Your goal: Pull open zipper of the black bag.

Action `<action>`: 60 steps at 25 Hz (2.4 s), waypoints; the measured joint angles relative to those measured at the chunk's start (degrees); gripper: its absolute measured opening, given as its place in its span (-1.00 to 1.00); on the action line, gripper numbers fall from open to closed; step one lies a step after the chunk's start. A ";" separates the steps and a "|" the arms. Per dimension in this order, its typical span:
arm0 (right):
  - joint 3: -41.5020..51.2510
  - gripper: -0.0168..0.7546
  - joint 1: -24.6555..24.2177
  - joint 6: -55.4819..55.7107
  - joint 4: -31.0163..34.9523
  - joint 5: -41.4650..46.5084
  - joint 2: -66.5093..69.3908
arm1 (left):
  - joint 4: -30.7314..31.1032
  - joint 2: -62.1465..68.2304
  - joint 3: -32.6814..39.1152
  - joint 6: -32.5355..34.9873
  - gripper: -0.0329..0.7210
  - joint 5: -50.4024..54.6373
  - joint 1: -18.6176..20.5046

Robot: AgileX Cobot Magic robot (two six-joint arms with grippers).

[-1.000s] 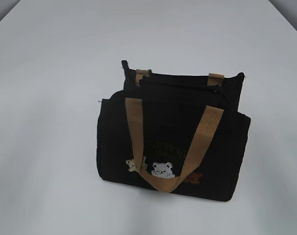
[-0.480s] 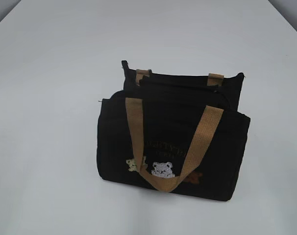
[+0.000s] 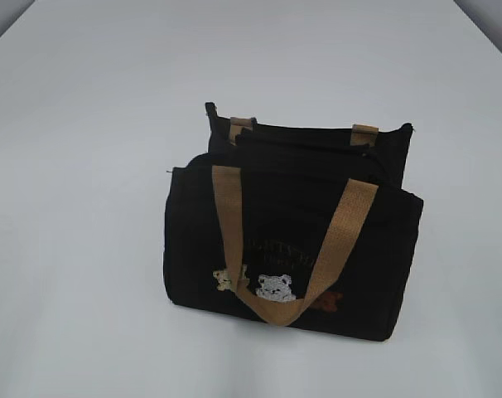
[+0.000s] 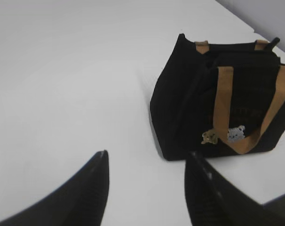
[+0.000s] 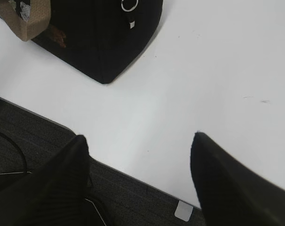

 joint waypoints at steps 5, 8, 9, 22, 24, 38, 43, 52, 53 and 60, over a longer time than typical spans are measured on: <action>0.00 0.40 0.00 0.00 0.06 -0.18 0.00 | 0.00 0.04 2.91 0.00 0.13 -6.54 0.00; 0.00 0.40 0.00 0.06 0.06 -0.29 0.00 | -1.90 0.04 2.97 0.00 0.13 -7.19 0.00; 0.00 0.39 0.00 0.06 0.06 -0.35 0.00 | -2.91 0.04 2.97 0.00 0.13 -7.19 0.00; 0.00 0.39 0.00 0.18 0.10 -0.41 0.00 | -2.65 0.04 -0.44 0.00 0.13 2.98 0.00; 0.00 0.39 0.00 0.18 0.10 -0.41 0.00 | -1.36 0.04 -0.68 0.00 0.13 6.32 0.00; 0.06 0.39 0.00 0.18 0.10 -0.46 0.00 | 2.04 0.04 0.11 0.00 0.13 10.12 0.00; 0.06 0.39 -5.19 0.18 0.31 -0.46 -0.57 | 2.09 0.04 0.11 0.00 0.13 10.12 0.00; 0.06 0.39 -13.84 0.18 2.61 -0.40 -10.71 | 2.09 0.04 0.11 0.00 0.12 10.11 3.57; 0.06 0.39 -13.84 0.18 2.69 -0.46 -10.84 | 2.09 -0.07 0.11 0.00 0.11 10.06 5.45; 0.06 0.39 -13.84 0.18 4.81 -0.46 -10.84 | 2.16 -5.95 0.11 0.00 0.03 10.00 14.48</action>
